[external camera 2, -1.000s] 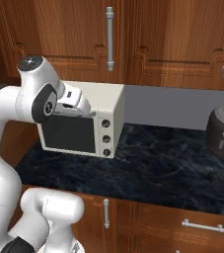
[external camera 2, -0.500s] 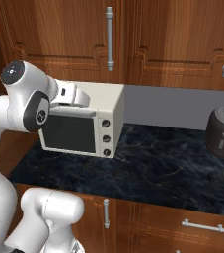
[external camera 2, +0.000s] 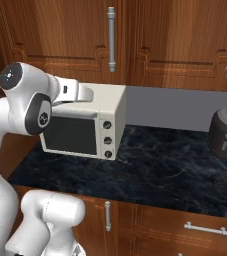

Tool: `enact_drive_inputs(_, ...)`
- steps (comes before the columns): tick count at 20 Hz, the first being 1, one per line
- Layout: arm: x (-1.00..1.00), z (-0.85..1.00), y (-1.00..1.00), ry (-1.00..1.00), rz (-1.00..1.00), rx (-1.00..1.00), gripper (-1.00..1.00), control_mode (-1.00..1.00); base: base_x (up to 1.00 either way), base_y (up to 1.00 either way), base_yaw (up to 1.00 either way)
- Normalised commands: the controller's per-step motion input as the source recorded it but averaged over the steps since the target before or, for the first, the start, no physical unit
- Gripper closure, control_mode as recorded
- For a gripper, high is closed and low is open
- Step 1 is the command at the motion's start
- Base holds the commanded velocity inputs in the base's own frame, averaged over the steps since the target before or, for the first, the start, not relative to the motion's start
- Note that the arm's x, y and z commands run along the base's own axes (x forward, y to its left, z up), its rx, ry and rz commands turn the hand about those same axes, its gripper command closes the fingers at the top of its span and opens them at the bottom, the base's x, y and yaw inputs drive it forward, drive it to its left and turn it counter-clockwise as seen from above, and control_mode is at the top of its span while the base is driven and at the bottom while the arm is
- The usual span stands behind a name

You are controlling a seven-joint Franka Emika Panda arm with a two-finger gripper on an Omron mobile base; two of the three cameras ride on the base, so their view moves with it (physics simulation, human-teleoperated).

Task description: Open the cabinet, pick the kettle from the cabinet, and place it in the sink.

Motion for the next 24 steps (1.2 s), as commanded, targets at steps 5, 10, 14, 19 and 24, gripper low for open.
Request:
enact_drive_inputs(5,0.0,0.27,-0.11,0.0,0.07,0.0,-1.0,-1.0,0.0,0.0,0.0)
enact_drive_inputs(10,0.0,0.24,-0.1,0.0,0.04,0.0,-1.0,-1.0,0.0,0.0,0.0)
enact_drive_inputs(14,0.07,0.19,-0.11,0.0,0.01,0.0,-1.0,-1.0,0.0,0.0,0.0)
enact_drive_inputs(19,0.15,0.16,-0.15,0.0,0.0,0.0,-1.0,-1.0,0.0,0.0,0.0)
enact_drive_inputs(24,0.15,0.11,-0.24,0.0,0.0,0.0,-1.0,-1.0,0.0,0.0,0.0)
